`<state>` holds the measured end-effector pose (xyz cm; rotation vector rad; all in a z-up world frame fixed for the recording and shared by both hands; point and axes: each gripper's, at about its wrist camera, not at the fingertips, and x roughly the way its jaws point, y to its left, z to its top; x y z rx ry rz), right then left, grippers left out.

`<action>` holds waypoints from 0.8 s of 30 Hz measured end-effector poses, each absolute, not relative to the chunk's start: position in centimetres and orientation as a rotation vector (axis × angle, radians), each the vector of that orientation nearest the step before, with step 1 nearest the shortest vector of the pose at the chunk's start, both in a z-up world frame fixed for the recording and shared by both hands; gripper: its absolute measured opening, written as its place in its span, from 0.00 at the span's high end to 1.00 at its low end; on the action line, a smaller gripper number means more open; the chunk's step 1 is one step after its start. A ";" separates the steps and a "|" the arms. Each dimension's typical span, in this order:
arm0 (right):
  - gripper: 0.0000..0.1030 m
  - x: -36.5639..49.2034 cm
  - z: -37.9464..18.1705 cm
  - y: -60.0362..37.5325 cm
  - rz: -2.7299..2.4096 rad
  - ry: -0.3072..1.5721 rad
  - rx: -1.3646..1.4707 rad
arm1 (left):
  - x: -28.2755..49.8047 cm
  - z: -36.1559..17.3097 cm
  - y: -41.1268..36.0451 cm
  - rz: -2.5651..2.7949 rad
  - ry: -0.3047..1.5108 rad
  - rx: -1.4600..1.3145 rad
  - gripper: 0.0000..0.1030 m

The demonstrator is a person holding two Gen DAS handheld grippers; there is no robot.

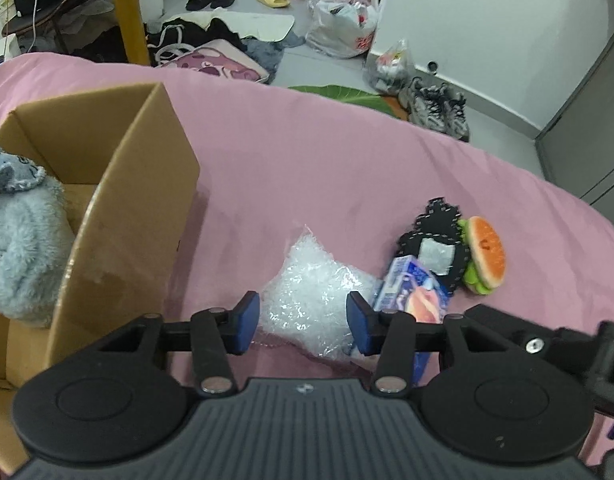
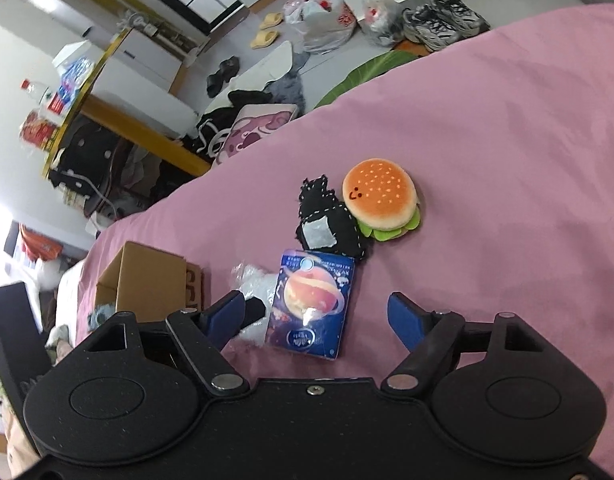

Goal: Organize soft objects
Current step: 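Move both tools toward the bubble-wrap bag and planet-print packet beside the box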

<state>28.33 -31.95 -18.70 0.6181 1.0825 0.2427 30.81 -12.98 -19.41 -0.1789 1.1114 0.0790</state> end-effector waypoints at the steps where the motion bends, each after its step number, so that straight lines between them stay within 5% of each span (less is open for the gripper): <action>1: 0.25 28.4 -18.8 -31.9 0.239 1.082 0.627 | 30.9 -19.6 -13.0 0.083 1.114 -0.179 0.54; 20: 0.25 28.9 -19.8 -32.5 0.161 1.061 0.700 | 32.1 -21.0 -13.3 0.060 1.104 -0.186 0.40; 24: 0.25 28.9 -19.8 -32.4 0.159 1.058 0.698 | 31.8 -20.5 -13.8 0.034 1.077 -0.178 0.68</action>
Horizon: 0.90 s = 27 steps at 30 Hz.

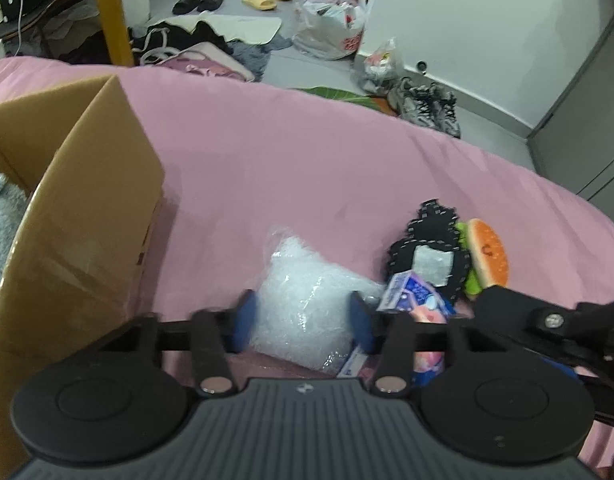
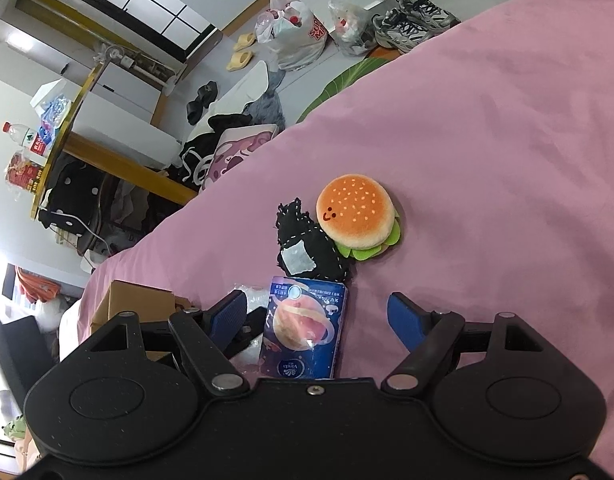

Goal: Organize soft objects
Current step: 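Move both tools toward the bubble-wrap bag and planet-print packet beside the box, then grasp the bubble-wrap bag with the left tool while the right tool grasps the planet-print packet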

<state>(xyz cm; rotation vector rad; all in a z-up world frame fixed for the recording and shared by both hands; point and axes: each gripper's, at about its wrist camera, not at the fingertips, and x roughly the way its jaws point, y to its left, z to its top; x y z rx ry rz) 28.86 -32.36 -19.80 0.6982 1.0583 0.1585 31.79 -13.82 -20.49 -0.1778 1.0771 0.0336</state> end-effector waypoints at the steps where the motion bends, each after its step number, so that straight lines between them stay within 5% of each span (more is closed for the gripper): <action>1: 0.25 28.8 -19.9 -32.3 0.158 1.058 0.699 | 31.6 -20.2 -13.9 0.029 1.066 -0.177 0.78; 7: 0.25 28.9 -19.9 -32.1 0.177 1.054 0.699 | 30.9 -19.2 -13.3 0.004 1.055 -0.247 0.92; 19: 0.24 30.2 -20.5 -30.0 0.203 1.097 0.651 | 28.9 -18.8 -12.4 -0.002 1.068 -0.287 0.93; 21: 0.30 30.6 -21.0 -29.3 0.188 1.120 0.606 | 28.8 -18.8 -12.3 0.003 1.069 -0.283 0.93; 23: 0.64 30.8 -21.5 -28.8 0.169 1.153 0.563 | 28.7 -18.6 -12.2 0.010 1.069 -0.280 0.93; 27: 0.77 30.4 -21.2 -29.2 0.154 1.148 0.553 | 28.4 -18.5 -11.8 0.030 1.071 -0.280 0.93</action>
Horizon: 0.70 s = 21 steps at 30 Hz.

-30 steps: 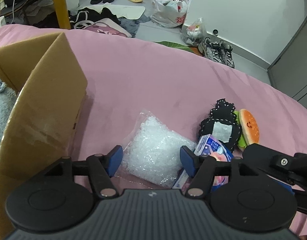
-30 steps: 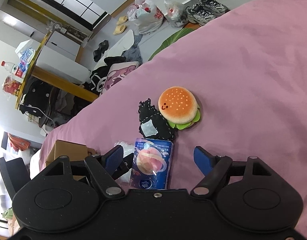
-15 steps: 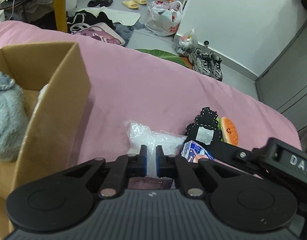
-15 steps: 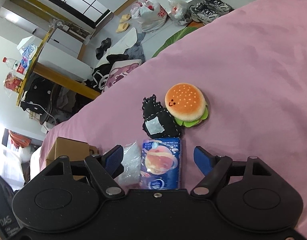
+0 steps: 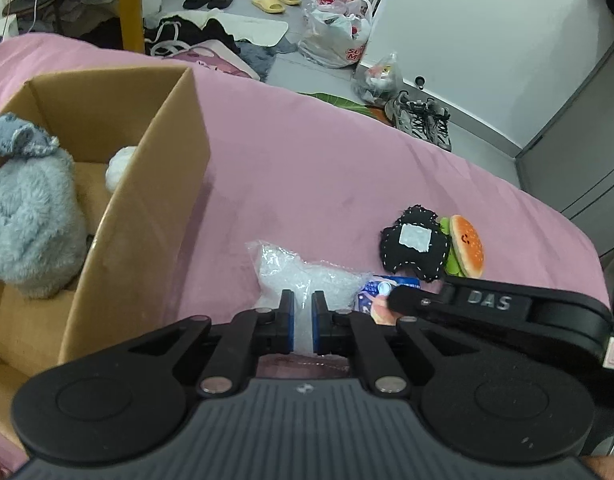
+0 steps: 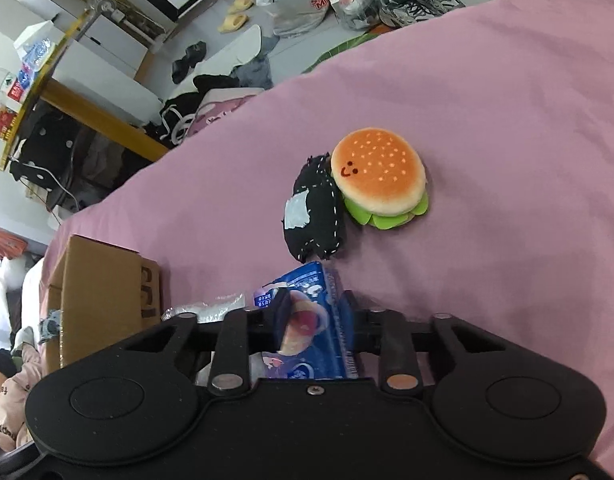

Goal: Organize soft objects
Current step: 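Grasp the bubble-wrap bag with the left tool while the right tool grasps the planet-print packet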

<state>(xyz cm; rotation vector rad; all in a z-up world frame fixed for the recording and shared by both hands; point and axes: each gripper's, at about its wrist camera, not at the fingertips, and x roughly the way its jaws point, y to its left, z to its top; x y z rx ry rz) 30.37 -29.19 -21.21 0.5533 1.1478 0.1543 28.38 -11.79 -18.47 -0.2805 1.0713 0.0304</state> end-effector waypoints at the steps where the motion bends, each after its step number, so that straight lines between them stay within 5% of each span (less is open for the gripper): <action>1: 0.78 30.2 -21.1 -29.2 0.154 1.143 0.551 | 28.3 -18.4 -11.7 0.032 1.070 -0.279 0.93; 21: 0.78 27.9 -20.3 -31.9 0.152 1.116 0.711 | 26.9 -17.4 -11.4 0.047 1.050 -0.283 0.93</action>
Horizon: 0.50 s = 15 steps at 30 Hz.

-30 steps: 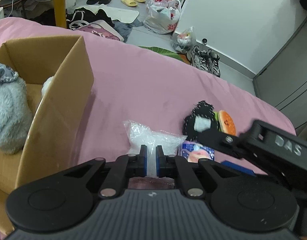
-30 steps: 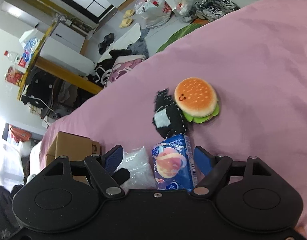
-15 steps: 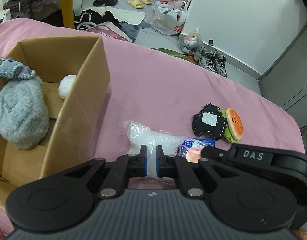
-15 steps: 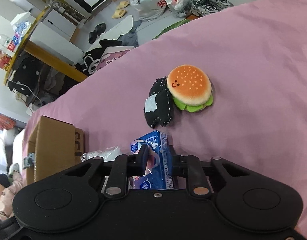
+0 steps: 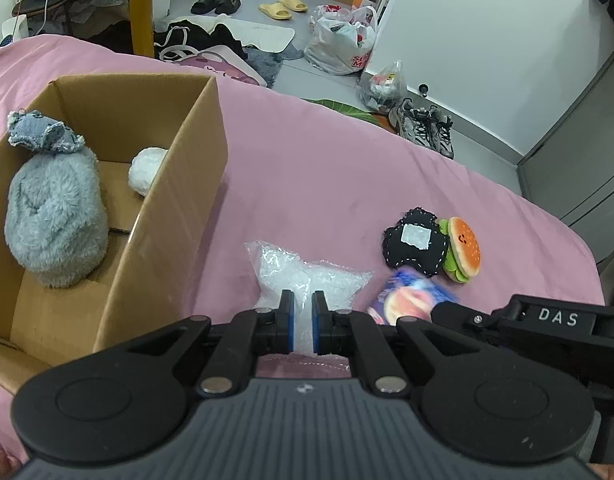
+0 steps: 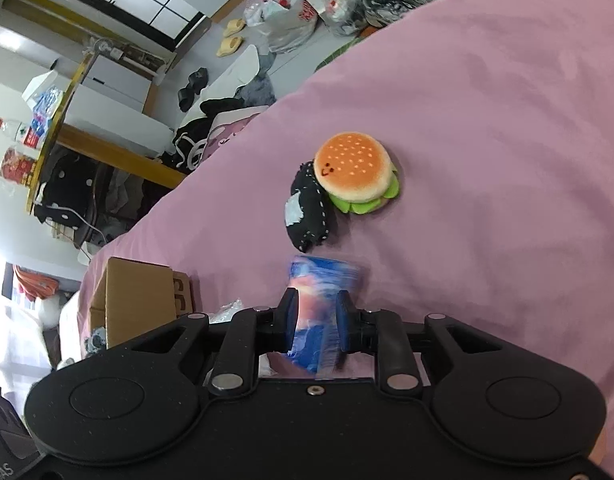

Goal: Organize soft objects
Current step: 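Grasp the bubble-wrap bag with the left tool while the right tool grasps the planet-print packet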

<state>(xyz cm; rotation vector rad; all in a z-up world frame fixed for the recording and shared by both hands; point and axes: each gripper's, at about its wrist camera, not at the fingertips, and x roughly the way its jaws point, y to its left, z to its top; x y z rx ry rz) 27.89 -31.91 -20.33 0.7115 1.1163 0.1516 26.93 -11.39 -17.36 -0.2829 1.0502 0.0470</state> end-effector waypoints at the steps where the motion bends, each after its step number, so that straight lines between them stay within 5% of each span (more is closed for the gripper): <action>1: 0.78 28.0 -20.4 -31.8 0.153 1.119 0.710 | 26.9 -17.3 -11.4 0.046 1.050 -0.282 0.93; 5: 0.72 28.2 -20.8 -31.5 0.162 1.149 0.712 | 27.0 -17.2 -11.3 0.043 1.049 -0.277 0.93; 6: 0.65 28.3 -20.9 -31.4 0.161 1.159 0.715 | 27.0 -17.2 -11.3 0.043 1.050 -0.278 0.93; 8: 0.28 28.4 -21.1 -31.0 0.162 1.163 0.715 | 27.1 -17.2 -11.2 0.047 1.051 -0.280 0.93; 15: 0.28 29.6 -22.1 -29.1 0.158 1.198 0.641 | 27.4 -17.0 -10.7 0.061 1.044 -0.261 0.93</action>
